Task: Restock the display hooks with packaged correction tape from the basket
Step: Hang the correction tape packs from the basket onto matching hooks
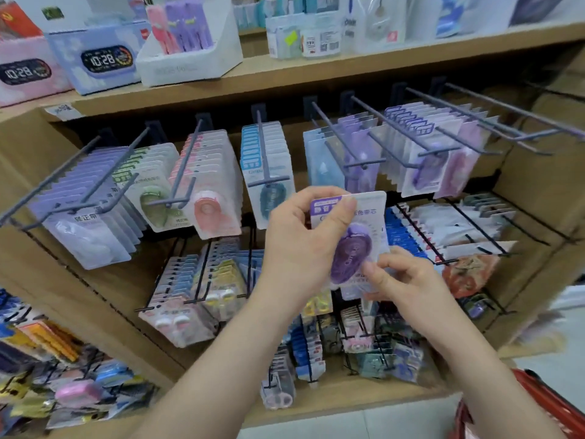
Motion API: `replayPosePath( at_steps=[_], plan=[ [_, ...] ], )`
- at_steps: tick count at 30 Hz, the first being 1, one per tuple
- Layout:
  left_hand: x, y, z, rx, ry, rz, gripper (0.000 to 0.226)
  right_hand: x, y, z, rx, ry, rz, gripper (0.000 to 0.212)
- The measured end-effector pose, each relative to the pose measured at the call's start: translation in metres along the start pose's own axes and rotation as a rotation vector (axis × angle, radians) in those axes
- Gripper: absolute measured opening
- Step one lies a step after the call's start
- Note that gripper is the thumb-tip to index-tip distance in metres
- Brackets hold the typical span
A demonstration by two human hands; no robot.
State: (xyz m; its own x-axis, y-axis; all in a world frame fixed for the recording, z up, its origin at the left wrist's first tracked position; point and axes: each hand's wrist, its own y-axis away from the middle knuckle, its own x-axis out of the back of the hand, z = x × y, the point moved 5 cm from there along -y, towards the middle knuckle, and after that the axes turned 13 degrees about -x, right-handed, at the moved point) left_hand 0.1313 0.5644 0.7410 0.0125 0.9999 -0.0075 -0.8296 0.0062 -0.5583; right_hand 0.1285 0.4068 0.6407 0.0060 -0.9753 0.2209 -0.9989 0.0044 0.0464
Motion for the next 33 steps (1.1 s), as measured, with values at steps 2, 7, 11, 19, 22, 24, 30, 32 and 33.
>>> replayPosePath(
  at_steps=[2, 7, 11, 19, 22, 24, 30, 32, 33],
  plan=[
    [-0.035, -0.005, -0.006, 0.014, 0.037, -0.059, 0.009, 0.029, 0.004, 0.006, 0.013, -0.037, 0.079, 0.067],
    [-0.110, -0.015, -0.030, 0.129, 0.132, -0.100, 0.010, 0.078, 0.011, 0.027, -0.061, -0.214, 0.249, 0.032],
    [-0.154, -0.022, -0.038, 0.128, 0.139, -0.113, 0.013, 0.108, 0.011, 0.039, -0.089, -0.328, 0.384, 0.031],
    [-0.182, -0.049, -0.046, 0.029, 0.090, 0.013, 0.022, 0.139, -0.005, 0.030, -0.093, -0.312, 0.436, 0.035],
    [-0.185, -0.051, -0.053, 0.058, 0.102, 0.004, 0.016, 0.140, -0.007, 0.028, -0.096, -0.292, 0.399, 0.045],
    [-0.186, -0.054, -0.056, 0.114, 0.156, 0.013, 0.017, 0.139, -0.008, 0.025, -0.090, -0.291, 0.379, 0.046],
    [-0.164, -0.026, -0.056, 0.081, 0.141, -0.158, 0.048, 0.136, -0.017, 0.018, -0.106, -0.353, 0.378, 0.029],
    [-0.158, -0.016, -0.059, 0.039, 0.005, -0.244, 0.054, 0.134, -0.021, 0.016, -0.112, -0.368, 0.367, 0.025],
    [-0.156, -0.017, -0.065, 0.040, -0.063, -0.247, 0.053, 0.133, -0.023, 0.016, -0.111, -0.365, 0.370, 0.024]
  ],
)
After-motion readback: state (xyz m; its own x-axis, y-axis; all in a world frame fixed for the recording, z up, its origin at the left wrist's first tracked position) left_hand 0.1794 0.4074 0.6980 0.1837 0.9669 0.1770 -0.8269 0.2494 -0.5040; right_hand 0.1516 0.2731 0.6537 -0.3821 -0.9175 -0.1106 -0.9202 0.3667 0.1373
